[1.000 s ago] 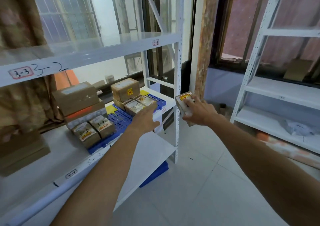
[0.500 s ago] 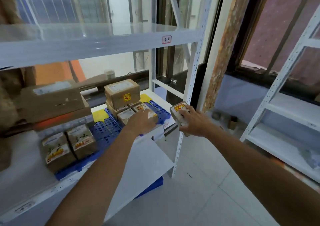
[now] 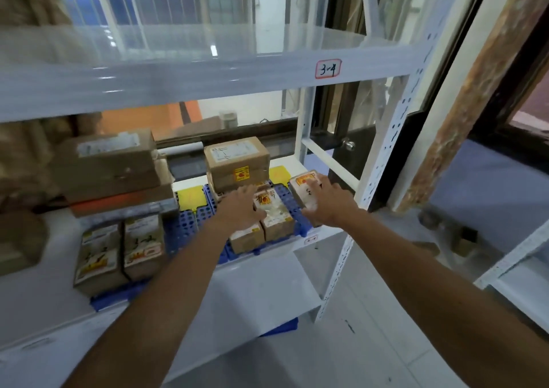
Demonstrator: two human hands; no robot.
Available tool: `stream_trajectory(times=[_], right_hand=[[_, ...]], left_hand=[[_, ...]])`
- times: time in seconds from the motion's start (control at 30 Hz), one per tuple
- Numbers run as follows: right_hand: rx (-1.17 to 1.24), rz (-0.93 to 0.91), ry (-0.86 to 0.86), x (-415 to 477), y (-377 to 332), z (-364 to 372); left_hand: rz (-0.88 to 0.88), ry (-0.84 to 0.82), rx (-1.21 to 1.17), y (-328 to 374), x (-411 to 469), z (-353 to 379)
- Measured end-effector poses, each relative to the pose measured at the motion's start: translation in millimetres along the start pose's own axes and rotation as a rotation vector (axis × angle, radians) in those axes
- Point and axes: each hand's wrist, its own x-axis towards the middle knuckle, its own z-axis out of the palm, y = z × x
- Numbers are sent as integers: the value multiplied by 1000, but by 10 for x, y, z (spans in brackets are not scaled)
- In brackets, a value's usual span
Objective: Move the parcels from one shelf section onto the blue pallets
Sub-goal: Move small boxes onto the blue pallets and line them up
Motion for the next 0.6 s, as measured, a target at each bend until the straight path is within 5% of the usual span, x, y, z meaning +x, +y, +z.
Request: stream_trajectory(times=[0.3,0.6], right_hand=[[74,-103,-44,568,401,189],[172,-201,-38,745,331,585]], left_hand=[[-195,102,-43,229,75,258],[-206,208,-27,505,142,443]])
